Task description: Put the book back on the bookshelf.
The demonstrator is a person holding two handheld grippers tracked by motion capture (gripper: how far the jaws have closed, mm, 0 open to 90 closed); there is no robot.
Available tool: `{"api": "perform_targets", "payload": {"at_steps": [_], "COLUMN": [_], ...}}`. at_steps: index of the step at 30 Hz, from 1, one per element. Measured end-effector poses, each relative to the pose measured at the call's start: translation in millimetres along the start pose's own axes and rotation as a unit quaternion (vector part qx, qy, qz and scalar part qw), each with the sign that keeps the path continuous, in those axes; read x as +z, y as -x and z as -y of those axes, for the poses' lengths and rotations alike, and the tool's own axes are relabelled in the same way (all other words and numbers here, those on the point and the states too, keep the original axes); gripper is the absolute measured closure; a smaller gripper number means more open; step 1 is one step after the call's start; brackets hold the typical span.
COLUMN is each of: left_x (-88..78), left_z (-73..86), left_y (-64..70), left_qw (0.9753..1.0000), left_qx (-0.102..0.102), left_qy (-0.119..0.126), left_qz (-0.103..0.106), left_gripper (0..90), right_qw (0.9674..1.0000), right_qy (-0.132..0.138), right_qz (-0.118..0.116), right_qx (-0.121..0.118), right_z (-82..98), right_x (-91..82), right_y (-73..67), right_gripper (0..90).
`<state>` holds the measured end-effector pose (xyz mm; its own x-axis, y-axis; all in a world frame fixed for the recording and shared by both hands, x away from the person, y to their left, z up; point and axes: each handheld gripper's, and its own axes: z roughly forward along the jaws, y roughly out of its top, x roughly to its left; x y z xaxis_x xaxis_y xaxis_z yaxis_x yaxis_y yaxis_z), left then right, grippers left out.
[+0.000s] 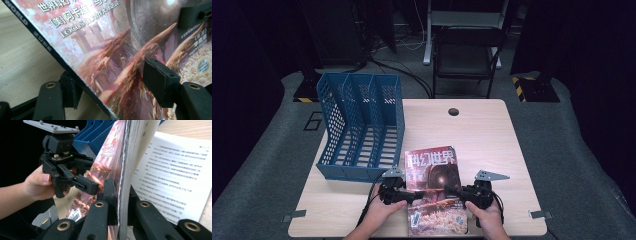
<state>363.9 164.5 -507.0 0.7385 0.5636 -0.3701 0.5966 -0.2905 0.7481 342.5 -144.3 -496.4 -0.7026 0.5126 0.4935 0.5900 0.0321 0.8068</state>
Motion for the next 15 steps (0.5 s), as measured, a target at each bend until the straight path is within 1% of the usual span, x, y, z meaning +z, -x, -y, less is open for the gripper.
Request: {"api": "perform_targets", "payload": {"at_steps": [3, 6, 7, 11, 12, 14, 15], "left_x": [-2.7, -7.0, -9.6, -14.4, -15.8, -17.5, -19.0], "left_z": [-0.4, -1.0, -1.6, -2.6, -3.4, -4.7, -5.6], "left_y": [1.1, 3.2, 3.5, 5.0, 5.1, 6.0, 6.2], "left_qw": [1.0000, 0.9999, 1.0000, 0.9999, 0.9999, 0.9999, 0.9999], "left_qx": [0.001, 0.002, 0.003, 0.011, 0.012, 0.013, 0.012], "left_qy": [0.004, 0.011, 0.006, 0.009, 0.007, 0.010, 0.008], "left_qz": [-0.001, -0.005, -0.002, 0.000, 0.003, 0.004, 0.009], "left_gripper": [41.1, 46.8, 48.9, 55.2, 56.6, 59.6, 61.1], "right_qw": [1.0000, 0.9999, 0.9998, 0.9997, 0.9997, 0.9997, 0.9996], "right_qy": [-0.006, -0.011, -0.012, -0.015, -0.016, -0.018, -0.018], "right_qz": [0.005, 0.012, 0.013, 0.016, 0.016, 0.017, 0.020], "right_qx": [0.003, -0.004, -0.005, -0.006, -0.005, -0.003, -0.004], "right_z": [-0.2, -1.4, -1.6, -1.8, -1.8, -2.0, -2.1], "right_x": [-0.2, 0.1, 0.4, 1.0, 1.0, 0.6, 0.5], "right_y": [0.2, -0.1, -0.4, -0.3, -0.2, 0.4, 0.9], "right_gripper": [84.5, 83.9, 83.8, 83.4, 83.3, 82.9, 82.8]}}
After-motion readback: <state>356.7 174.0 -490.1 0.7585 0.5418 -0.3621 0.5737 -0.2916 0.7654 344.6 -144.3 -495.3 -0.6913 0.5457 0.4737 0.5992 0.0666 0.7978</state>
